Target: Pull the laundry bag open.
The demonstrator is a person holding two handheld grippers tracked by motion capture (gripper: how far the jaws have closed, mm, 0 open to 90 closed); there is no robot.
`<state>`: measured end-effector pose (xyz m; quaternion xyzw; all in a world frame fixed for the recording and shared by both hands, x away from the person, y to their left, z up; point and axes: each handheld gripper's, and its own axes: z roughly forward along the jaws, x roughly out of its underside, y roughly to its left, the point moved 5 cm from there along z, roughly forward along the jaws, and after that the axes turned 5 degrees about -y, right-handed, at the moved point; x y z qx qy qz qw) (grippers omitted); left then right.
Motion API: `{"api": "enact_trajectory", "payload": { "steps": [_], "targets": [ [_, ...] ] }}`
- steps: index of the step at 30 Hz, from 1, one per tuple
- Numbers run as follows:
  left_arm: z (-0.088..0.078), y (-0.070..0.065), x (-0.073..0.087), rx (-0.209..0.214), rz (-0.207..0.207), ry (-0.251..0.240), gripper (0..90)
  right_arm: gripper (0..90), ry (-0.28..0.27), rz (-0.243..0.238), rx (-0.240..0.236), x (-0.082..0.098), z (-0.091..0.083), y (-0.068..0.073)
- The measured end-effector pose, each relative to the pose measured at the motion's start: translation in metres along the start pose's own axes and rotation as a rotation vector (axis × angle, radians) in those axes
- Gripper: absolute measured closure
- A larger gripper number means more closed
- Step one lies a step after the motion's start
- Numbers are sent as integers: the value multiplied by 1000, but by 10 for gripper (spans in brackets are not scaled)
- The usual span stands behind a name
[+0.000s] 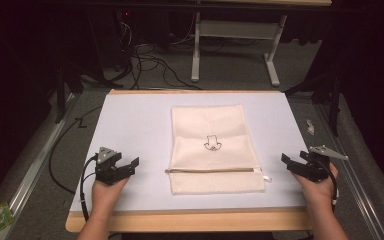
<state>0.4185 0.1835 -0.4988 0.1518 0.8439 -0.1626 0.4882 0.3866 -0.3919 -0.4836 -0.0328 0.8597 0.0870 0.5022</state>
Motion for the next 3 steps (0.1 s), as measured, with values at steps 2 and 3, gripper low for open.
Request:
{"api": "enact_trajectory", "payload": {
  "steps": [2, 3],
  "targets": [
    [2, -2, 2, -5, 27, 18, 221, 177, -13, -24, 2, -3, 0, 4],
    [2, -2, 2, -5, 27, 18, 203, 177, -13, -24, 2, -3, 0, 4]
  ]
}}
